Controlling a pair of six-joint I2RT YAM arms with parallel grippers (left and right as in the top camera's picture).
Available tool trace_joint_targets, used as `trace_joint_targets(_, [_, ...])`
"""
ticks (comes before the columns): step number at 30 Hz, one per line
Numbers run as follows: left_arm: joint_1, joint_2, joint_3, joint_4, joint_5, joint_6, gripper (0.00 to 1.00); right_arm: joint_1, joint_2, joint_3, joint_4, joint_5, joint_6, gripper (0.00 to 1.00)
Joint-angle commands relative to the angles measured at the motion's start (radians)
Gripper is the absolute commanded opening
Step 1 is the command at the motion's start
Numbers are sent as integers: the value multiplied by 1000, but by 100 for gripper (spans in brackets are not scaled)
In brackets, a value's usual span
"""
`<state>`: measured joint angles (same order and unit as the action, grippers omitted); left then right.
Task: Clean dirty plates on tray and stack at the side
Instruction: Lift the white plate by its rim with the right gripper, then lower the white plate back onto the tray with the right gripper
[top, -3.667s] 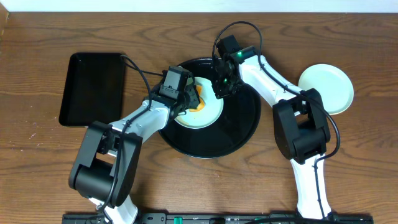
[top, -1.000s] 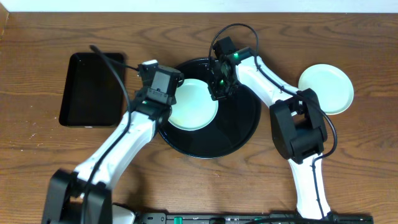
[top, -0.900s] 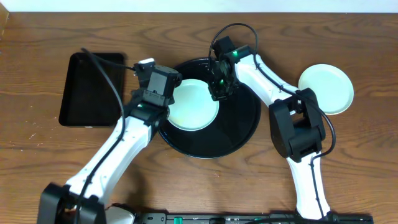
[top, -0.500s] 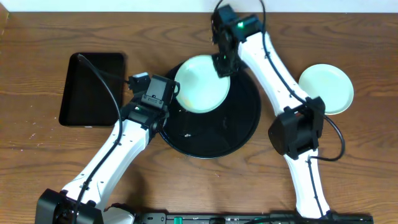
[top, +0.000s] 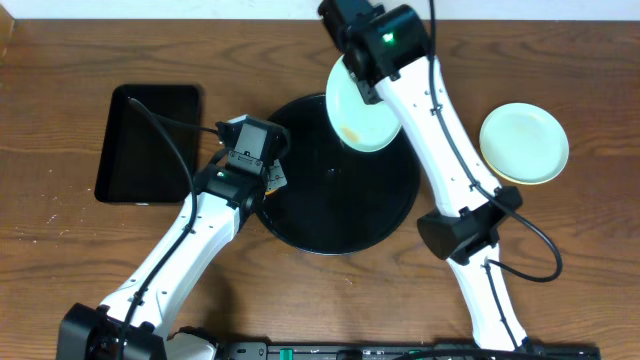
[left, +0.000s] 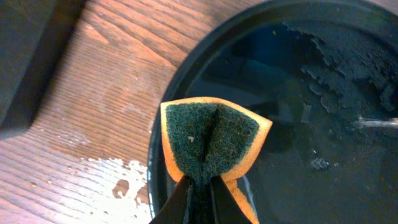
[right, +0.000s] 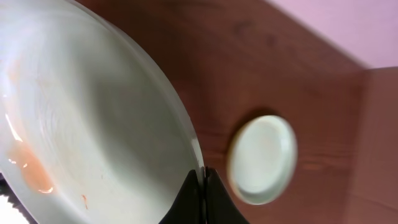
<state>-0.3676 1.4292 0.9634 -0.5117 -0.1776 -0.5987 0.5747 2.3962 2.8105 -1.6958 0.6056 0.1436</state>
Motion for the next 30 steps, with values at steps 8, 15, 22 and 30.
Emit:
trace_joint_targets(8, [3,3,-4,-23,40,-6,8,124,-47,19,-2,302,1,1])
trace_joint_targets(15, [2,4,-4,-27,40,-6,8,60,-46,-30,1,-97,43,1])
trace_joint_targets(22, [2,4,-4,-20,40,-10,8,-108,-46,-351,179,-613,-22,1])
trace_joint_targets(30, [2,4,-4,-13,100,-9,8,-162,-46,-737,483,-834,-48,1])
